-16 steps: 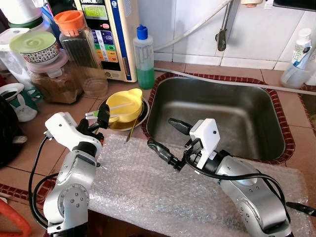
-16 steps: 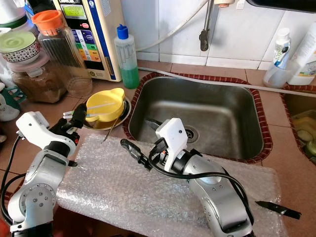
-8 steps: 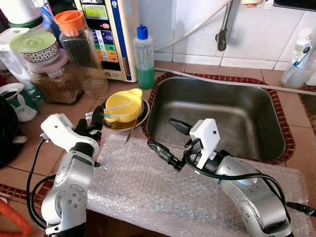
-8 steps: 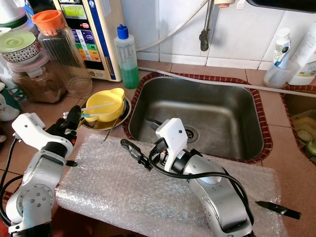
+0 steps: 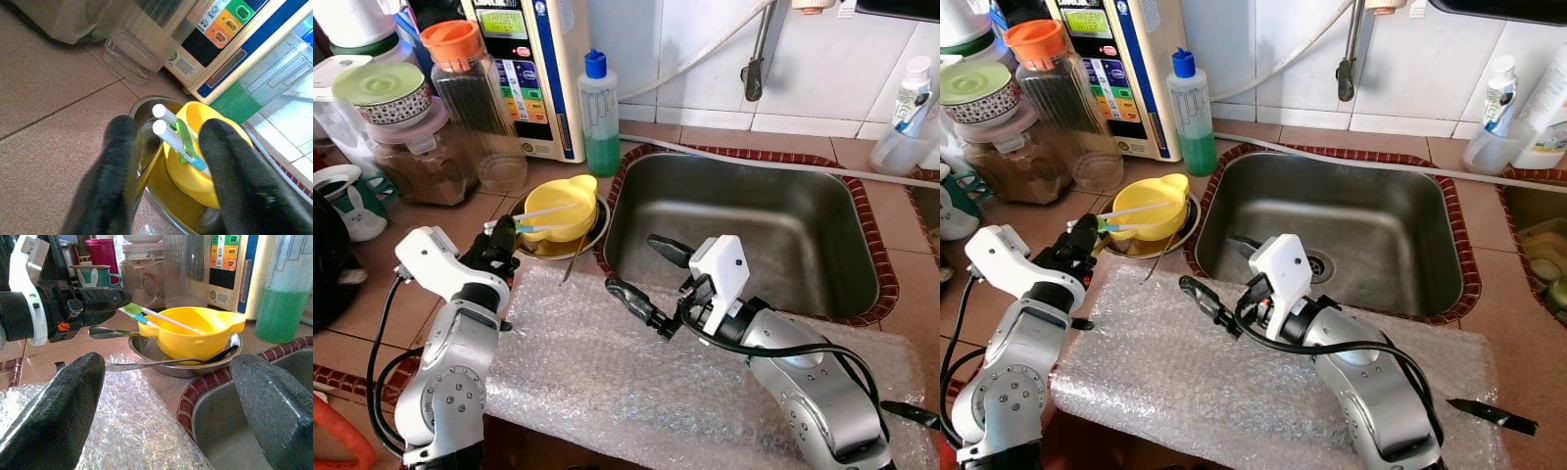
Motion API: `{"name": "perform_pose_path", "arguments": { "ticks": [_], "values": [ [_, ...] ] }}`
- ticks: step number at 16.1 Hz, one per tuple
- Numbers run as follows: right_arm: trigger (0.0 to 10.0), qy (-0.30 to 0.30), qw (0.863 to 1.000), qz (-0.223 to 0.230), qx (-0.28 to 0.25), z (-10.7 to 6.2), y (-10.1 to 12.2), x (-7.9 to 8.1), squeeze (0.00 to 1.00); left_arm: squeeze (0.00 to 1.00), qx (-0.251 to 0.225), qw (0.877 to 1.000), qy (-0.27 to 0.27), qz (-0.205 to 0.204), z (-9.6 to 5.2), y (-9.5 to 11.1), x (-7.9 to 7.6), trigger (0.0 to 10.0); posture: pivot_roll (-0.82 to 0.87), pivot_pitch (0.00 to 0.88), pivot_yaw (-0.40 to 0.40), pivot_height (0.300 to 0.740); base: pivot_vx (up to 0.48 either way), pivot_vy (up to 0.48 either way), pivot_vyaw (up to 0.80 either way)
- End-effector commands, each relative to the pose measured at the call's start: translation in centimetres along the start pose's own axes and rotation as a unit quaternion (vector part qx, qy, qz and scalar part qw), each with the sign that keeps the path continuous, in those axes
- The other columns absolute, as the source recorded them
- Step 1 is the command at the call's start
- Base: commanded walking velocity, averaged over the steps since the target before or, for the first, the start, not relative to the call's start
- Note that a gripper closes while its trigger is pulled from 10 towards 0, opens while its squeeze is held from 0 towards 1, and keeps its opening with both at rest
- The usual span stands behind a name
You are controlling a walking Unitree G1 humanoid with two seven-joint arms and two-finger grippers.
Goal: Kitchen organization
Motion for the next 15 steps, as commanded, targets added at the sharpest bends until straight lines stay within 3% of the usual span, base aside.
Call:
{"name": "perform_pose_path", "arguments": {
  "ticks": [1,15],
  "values": [
    [10.0,0.008,1.000,-0.003,-0.007,0.1,0.3,0.3,0.00,0.00,0.006,1.000,0.003,-0.006,-0.1,-0.5,0.2,0.0,-0.20,0.124,0.091,0.740,0.000,0.000,0.00],
    [10.0,0.009,1.000,-0.007,-0.010,0.2,0.4,0.1,0.00,0.00,-0.032,0.999,0.009,0.006,-0.2,1.0,0.5,0.0,-0.19,0.124,0.087,0.740,0.000,0.000,0.00]
  ]
}}
Point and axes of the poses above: a point about 5 cm out from each wrist's last joint towards the gripper, its own z axis pointing out of the wrist towards the gripper, its own y axis along the axis of the wrist's last joint, x = y × z, the point moved 3 cm from there along z, pointing out of the wrist towards the gripper, and after that the axes turned 15 degrees about -z, right-handed, at the moved point
